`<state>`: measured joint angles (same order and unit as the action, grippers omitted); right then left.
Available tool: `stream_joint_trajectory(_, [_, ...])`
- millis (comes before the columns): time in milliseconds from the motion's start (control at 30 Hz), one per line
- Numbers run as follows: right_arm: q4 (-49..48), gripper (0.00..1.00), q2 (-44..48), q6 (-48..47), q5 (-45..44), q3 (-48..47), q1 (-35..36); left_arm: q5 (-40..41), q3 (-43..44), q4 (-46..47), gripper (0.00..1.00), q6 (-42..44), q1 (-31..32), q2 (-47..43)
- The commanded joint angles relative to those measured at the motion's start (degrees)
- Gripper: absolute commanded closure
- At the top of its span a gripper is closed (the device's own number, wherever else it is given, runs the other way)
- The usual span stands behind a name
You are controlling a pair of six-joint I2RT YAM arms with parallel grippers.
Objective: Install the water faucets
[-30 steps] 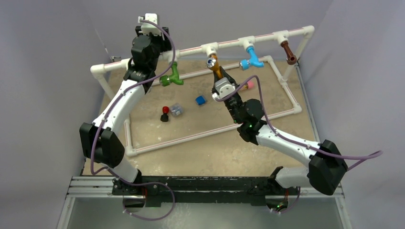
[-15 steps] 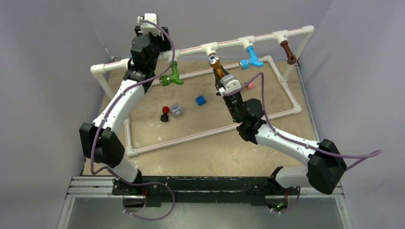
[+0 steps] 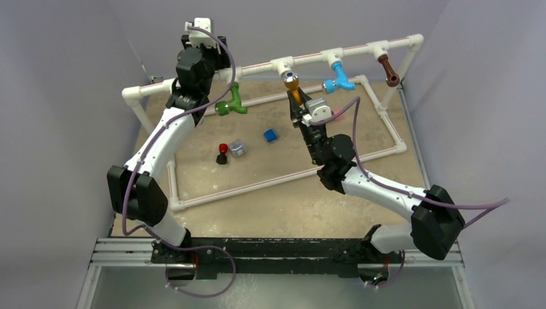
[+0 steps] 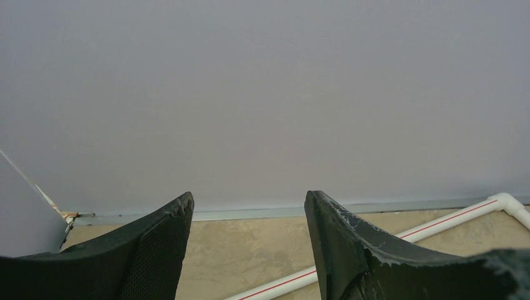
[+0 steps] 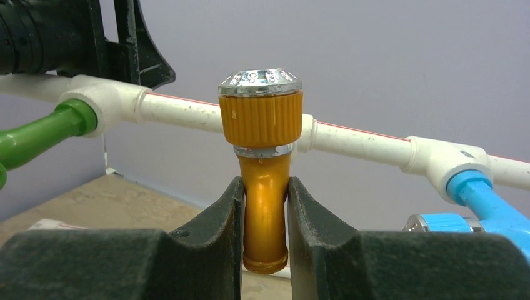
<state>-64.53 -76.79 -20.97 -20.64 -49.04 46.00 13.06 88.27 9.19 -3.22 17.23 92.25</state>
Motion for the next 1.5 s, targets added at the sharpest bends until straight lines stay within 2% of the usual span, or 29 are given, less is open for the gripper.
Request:
stream_joint_trajectory(0, [-0.85,1.0,-2.8,5.0,-3.09,0.59,-0.91,-3.52,-2.51,-9.1,0.35,0.48,0.34,0.74])
stream_joint_trajectory(600, [-4.97,1.0,-3.89,7.28,-3.67,4.11,-0.57,-3.92,-2.31,-9.1,0.35,0.24,0.26,0.8])
stream_joint_trajectory(1467, [3.54,1.0,2.31,7.98,-4.15,-1.1,-0.54,-4.33,-2.22,-9.1,0.35,-0.03,0.26,0.82])
